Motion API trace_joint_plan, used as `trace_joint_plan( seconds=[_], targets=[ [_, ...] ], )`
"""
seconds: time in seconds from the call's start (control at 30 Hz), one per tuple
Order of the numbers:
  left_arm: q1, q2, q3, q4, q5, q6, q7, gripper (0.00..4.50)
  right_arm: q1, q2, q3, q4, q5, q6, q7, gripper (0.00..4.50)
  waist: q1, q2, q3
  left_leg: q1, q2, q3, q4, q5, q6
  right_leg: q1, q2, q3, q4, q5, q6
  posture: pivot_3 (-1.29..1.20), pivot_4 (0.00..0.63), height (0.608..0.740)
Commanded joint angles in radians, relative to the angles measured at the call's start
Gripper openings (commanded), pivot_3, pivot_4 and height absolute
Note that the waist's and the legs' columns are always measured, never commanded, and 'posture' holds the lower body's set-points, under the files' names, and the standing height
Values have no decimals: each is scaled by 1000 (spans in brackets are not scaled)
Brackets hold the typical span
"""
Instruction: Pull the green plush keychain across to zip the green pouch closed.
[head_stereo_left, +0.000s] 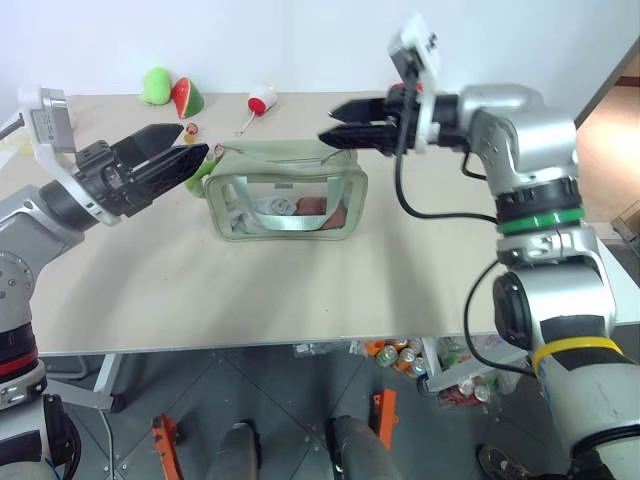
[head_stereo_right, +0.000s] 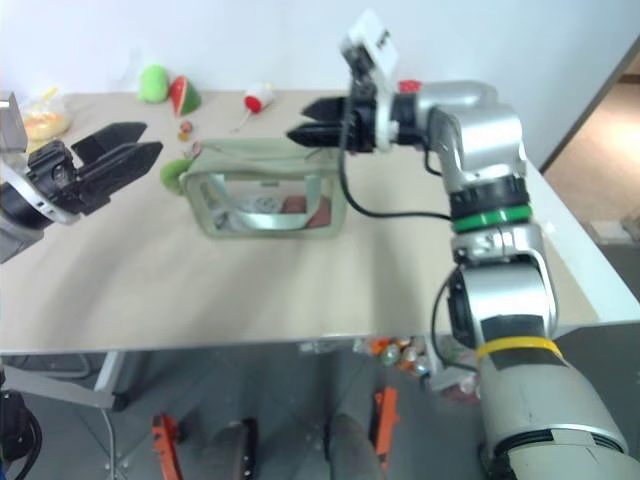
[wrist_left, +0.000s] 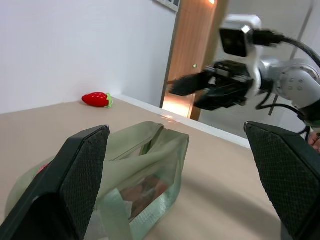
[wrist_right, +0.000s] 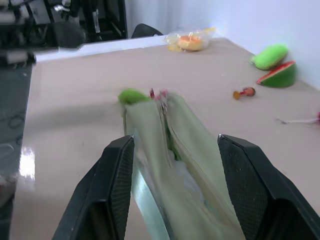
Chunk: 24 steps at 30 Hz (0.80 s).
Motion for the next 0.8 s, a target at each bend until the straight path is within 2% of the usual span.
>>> trace_joint_plan(
  seconds=[0.03, 0.2, 0.7, 0.8],
  targets=[
    [-5, 11, 48, -3, -8, -14, 0, 4500, 83, -71, -10, -68, -10, -48, 16, 2725, 0, 0, 0, 0, 0, 0, 0, 0, 0, 0, 0, 0, 0, 0, 0, 0, 150, 739],
    [1, 7, 39, -1, 2, -12, -6, 4500, 167, -100, -2, -39, -49, -104, -38, 2725, -3, 0, 0, 1, 0, 1, 0, 0, 0, 0, 0, 1, 0, 1, 0, 0, 150, 739],
    [-23, -8, -11, -17, 9, -1, -19, 4500, 140, -8, 27, 127, -106, -213, -86, 2725, -3, 0, 0, 0, 0, 2, 1, 0, 0, 0, 0, 2, 0, 1, 0, 0, 150, 739],
    [-27, -8, -44, -31, 22, 6, -32, 4500, 141, 0, 21, 130, -102, -222, -88, 2022, -3, 0, 0, 0, 0, 1, 1, 0, 0, 0, 0, 2, 0, 1, 0, 0, 150, 739]
  ],
)
